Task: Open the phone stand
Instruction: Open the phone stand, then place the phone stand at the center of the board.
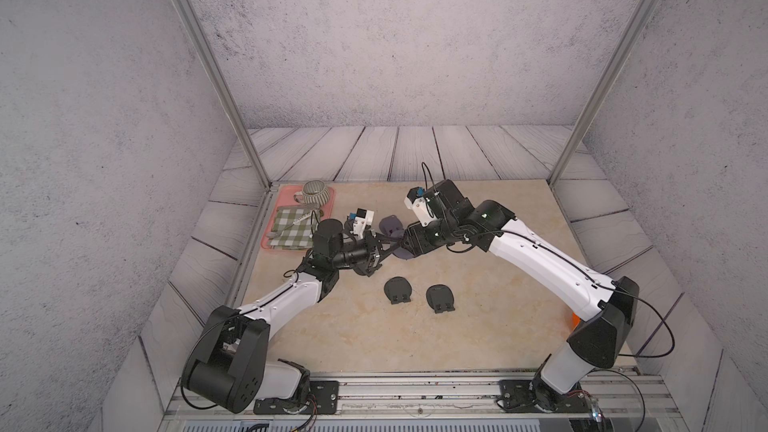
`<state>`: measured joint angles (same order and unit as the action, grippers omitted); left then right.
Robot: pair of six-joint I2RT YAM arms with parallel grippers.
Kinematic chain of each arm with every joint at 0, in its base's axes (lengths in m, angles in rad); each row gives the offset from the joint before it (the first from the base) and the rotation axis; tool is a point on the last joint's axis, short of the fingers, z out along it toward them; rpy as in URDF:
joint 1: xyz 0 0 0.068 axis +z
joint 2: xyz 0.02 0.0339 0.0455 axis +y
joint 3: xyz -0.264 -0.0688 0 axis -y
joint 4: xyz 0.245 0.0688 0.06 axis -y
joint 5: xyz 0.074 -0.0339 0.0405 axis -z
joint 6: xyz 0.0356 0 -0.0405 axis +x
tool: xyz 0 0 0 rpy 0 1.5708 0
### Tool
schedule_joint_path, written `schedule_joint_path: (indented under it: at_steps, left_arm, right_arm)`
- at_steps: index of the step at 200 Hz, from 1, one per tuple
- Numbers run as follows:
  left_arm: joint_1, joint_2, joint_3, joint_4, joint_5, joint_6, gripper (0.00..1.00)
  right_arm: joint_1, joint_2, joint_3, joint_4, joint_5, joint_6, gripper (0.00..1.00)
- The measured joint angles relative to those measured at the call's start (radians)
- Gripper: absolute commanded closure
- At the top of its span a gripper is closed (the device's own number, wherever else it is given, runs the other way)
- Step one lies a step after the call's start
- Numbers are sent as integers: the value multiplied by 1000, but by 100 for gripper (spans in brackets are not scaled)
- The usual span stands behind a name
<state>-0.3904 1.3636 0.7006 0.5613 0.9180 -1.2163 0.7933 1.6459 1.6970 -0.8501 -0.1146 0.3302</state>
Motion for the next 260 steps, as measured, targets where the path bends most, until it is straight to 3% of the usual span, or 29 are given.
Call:
schedule_joint_path:
  at_steps: [8, 15, 20, 79, 128, 182, 260]
  left_arm:
    - [0, -4, 6, -27, 1, 18, 24]
    - [0, -10, 13, -66, -3, 38, 6]
    - [1, -16, 18, -92, -6, 48, 0]
    - [2, -101, 86, -526, -157, 250, 2]
    - [-4, -195, 135, -814, -316, 374, 2]
    - [-5, -283, 135, -958, -380, 440, 2]
    - [-5, -334, 106, -1029, -390, 479, 2]
  right_arm:
    - [0, 0, 3, -10, 10, -3, 43]
    - [-2, 0, 7, -18, 21, -7, 44]
    - [-3, 0, 11, -24, 27, -9, 44]
    - [-48, 13, 37, -81, 116, -41, 45]
    - [-153, 52, 0, -94, 192, -69, 44]
    - [-268, 154, -21, -79, 235, -86, 44]
    - [-331, 284, -25, -13, 248, -102, 44]
